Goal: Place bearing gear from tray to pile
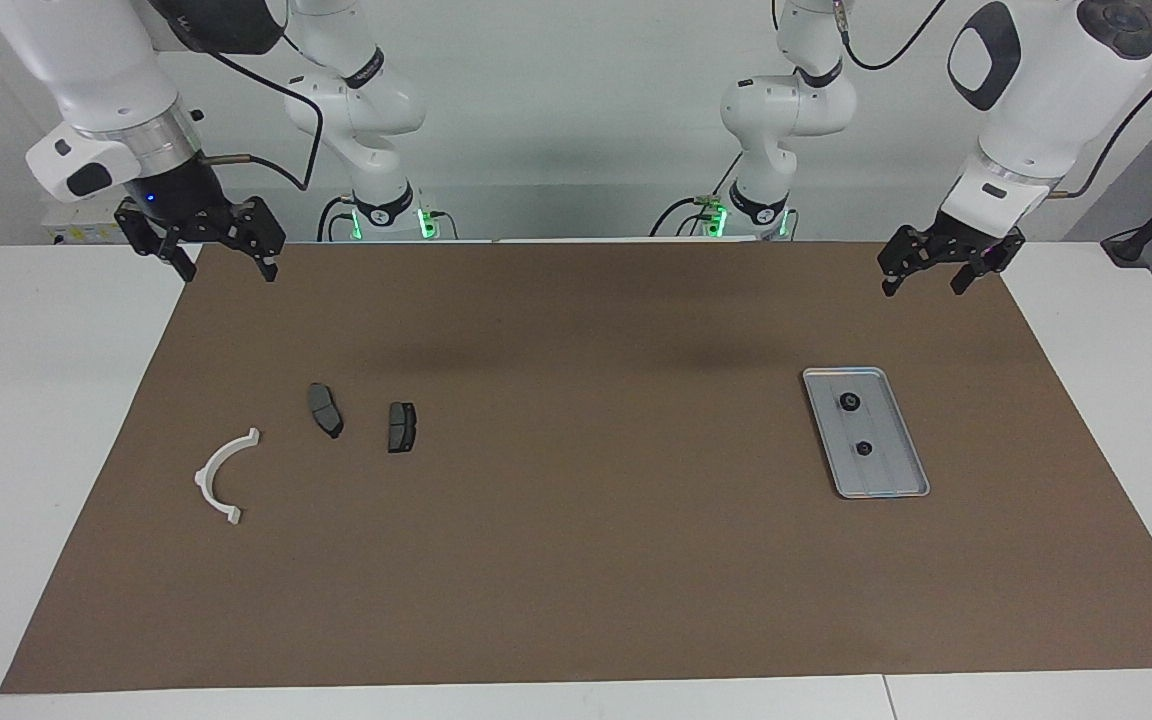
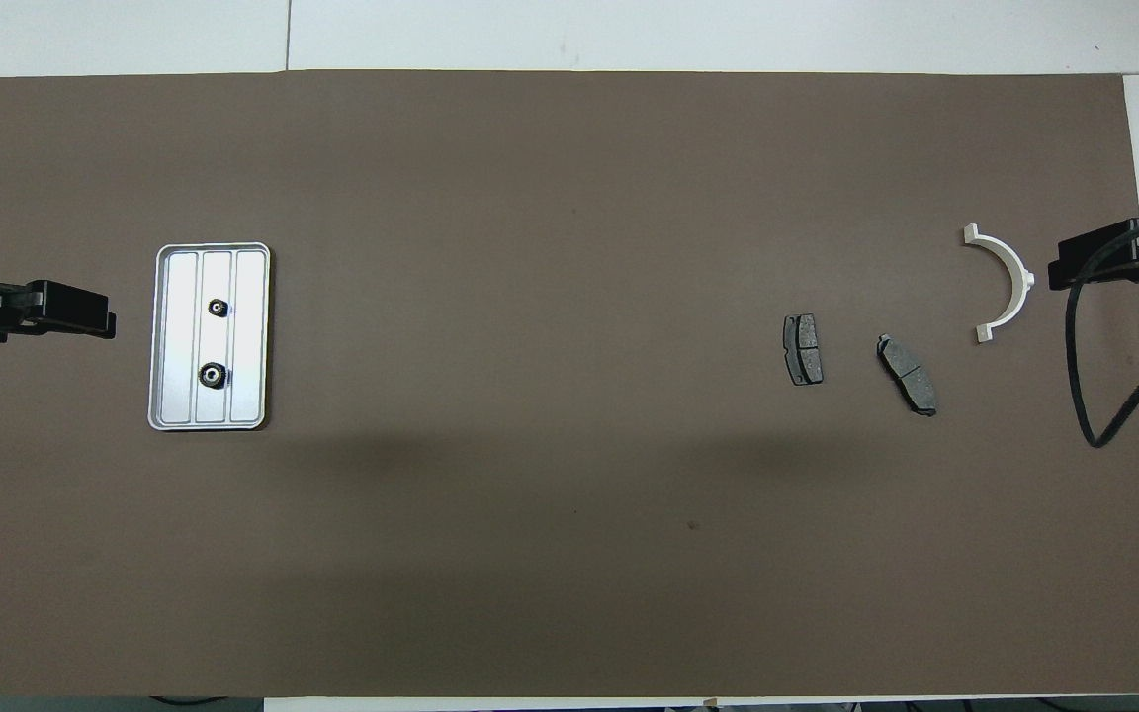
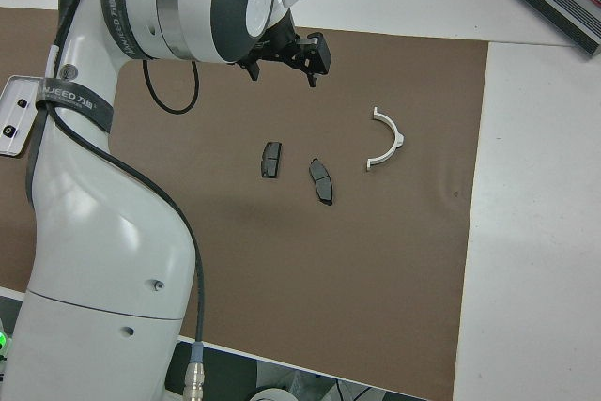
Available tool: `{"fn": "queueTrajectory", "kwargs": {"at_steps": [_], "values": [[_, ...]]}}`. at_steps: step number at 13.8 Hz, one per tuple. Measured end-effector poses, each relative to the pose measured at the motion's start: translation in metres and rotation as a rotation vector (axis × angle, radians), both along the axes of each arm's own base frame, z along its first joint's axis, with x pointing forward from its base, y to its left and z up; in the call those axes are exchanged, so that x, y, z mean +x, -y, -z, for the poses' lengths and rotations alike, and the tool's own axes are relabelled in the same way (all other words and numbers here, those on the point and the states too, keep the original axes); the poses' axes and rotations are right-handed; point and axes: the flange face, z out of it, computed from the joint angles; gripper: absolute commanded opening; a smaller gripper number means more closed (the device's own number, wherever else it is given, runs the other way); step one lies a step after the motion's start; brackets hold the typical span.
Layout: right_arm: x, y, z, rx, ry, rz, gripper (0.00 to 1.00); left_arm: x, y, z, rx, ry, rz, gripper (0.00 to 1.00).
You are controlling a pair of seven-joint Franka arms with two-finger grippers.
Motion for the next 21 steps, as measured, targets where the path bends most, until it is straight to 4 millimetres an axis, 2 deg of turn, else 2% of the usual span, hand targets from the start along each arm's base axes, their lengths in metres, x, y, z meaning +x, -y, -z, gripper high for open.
{"fn": "queueTrajectory", "kwargs": {"at_steps": [2, 3, 7, 9, 14, 16, 21], "values": [[0.000, 0.000, 0.000, 0.000, 0.000, 0.000, 1.00, 0.003, -0.007, 0.009, -0.001, 0.015, -0.014, 1.00], [0.000, 0.000, 0.000, 0.000, 0.000, 0.000, 1.00, 0.005, -0.010, 0.021, -0.001, 0.027, -0.020, 1.00], [0.000, 0.000, 0.000, 0.000, 0.000, 0.000, 1.00, 0.013, -0.025, 0.097, 0.001, 0.052, -0.041, 1.00], [0.000, 0.000, 0.000, 0.000, 0.000, 0.000, 1.00, 0.016, -0.026, 0.141, 0.003, 0.052, -0.042, 0.92], [0.000, 0.000, 0.000, 0.000, 0.000, 0.000, 1.00, 0.008, -0.024, 0.218, 0.006, 0.015, -0.008, 0.85], [0.000, 0.000, 0.000, 0.000, -0.001, 0.000, 1.00, 0.008, -0.022, 0.236, 0.006, -0.001, 0.002, 0.83], [0.000, 0.000, 0.001, 0.000, -0.002, 0.000, 1.00, 0.010, -0.019, 0.264, 0.007, -0.026, 0.008, 0.82]]}}
